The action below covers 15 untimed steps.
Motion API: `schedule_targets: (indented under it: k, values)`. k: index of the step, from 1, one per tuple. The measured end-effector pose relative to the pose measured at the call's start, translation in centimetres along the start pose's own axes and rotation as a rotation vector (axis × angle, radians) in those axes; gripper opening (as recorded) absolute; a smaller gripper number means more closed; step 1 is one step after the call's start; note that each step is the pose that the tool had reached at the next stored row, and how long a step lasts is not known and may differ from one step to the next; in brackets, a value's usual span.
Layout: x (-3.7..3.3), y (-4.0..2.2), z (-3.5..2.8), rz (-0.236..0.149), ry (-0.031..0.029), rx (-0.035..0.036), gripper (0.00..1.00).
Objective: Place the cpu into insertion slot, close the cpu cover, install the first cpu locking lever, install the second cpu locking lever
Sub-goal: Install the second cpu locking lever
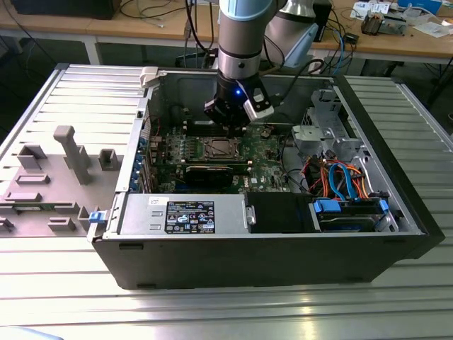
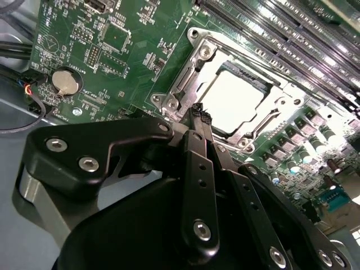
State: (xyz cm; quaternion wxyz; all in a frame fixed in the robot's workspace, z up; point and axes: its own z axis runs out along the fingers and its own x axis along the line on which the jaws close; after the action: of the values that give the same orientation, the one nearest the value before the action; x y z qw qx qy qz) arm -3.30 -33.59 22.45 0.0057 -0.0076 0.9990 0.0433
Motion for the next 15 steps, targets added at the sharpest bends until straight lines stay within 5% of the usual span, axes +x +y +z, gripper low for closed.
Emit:
schedule_targets:
  k: [7,15]
  values:
    - [0.02,-1.10,-0.09,0.000,0.0000,-0.0001,0.11]
    - [0.02,-1.21,-0.10,0.000,0.0000,0.0000,0.11]
